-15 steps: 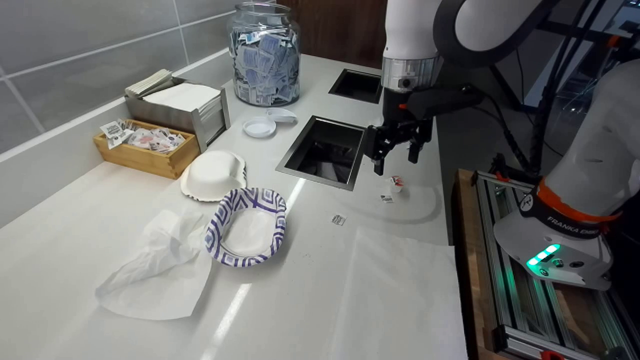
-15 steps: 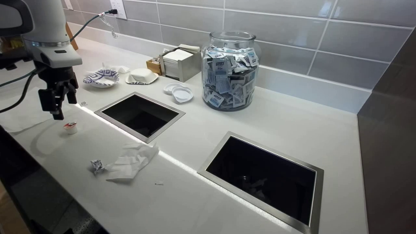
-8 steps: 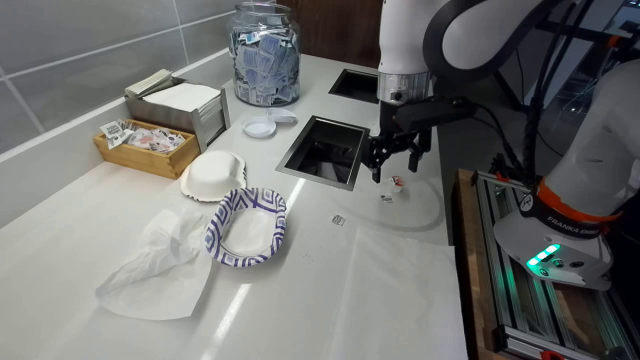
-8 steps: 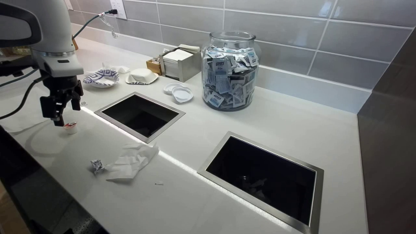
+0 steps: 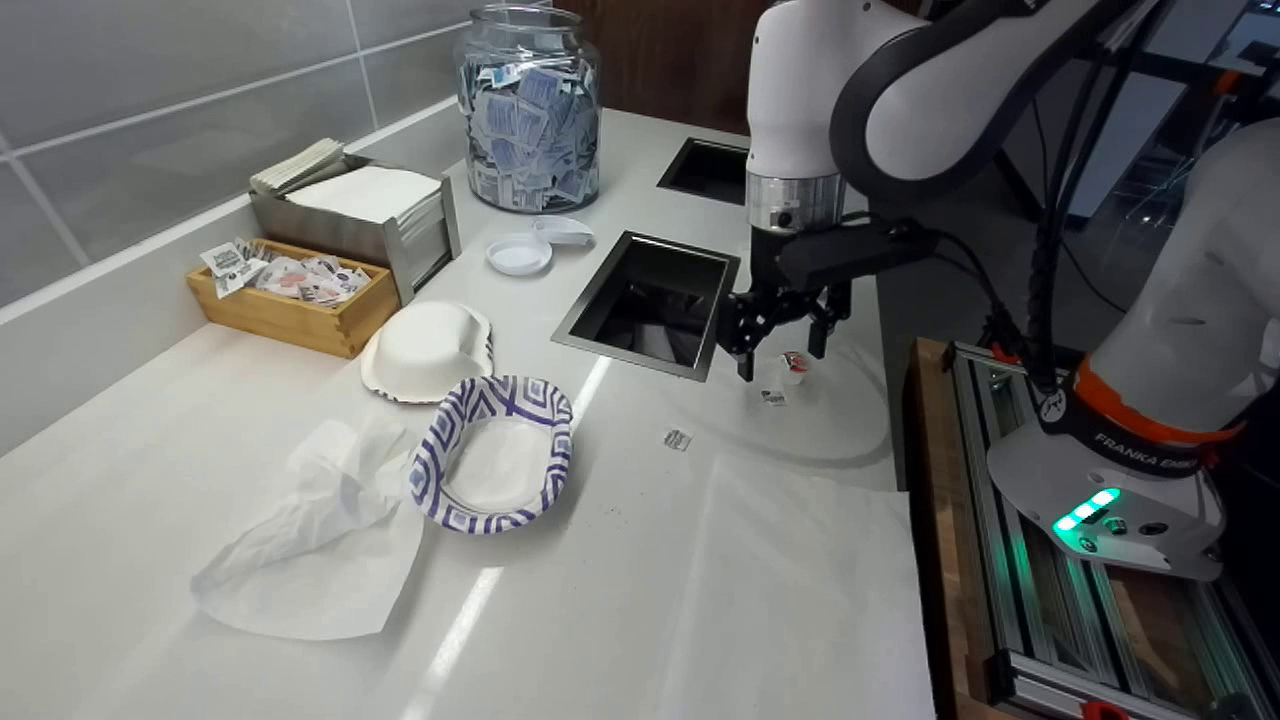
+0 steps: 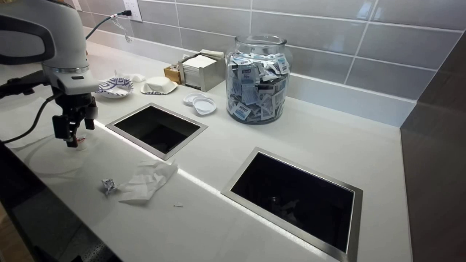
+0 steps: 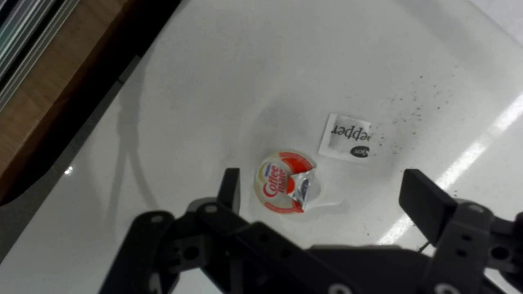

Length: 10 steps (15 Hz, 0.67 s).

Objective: Put the small packet inside the sink

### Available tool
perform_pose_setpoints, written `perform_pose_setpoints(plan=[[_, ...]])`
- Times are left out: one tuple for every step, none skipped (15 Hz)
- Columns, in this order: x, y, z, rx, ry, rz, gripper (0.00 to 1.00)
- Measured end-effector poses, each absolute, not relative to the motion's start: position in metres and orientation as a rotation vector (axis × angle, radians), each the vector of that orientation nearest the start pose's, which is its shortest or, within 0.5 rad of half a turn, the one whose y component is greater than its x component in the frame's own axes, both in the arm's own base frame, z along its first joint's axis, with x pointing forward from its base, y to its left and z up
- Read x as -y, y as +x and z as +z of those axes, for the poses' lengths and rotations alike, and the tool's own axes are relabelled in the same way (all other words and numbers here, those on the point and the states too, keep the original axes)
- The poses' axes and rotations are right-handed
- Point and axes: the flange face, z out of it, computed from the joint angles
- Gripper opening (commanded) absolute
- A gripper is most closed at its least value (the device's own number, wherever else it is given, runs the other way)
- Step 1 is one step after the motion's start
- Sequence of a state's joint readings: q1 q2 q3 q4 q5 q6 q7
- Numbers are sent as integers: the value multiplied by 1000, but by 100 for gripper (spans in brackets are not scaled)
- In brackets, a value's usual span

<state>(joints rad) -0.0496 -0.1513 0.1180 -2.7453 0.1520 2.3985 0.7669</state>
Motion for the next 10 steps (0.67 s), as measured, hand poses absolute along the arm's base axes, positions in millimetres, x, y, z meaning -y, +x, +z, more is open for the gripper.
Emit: perform_pose_setpoints(plan=[[-25, 370, 251, -1250, -2876, 311, 79], [-26, 372, 251, -1246, -2876, 295, 77], [-26, 373, 251, -1243, -2875, 280, 77], [-27, 374, 251, -1241, -2874, 267, 76], [-27, 375, 250, -1240, -2873, 260, 86], [-27, 375, 249, -1238, -2873, 255, 94], [-28, 376, 248, -1236, -2873, 250, 95], [-28, 376, 247, -1236, -2873, 247, 100], [-28, 376, 247, -1235, -2873, 246, 100], [-29, 376, 246, -1233, -2874, 246, 100]])
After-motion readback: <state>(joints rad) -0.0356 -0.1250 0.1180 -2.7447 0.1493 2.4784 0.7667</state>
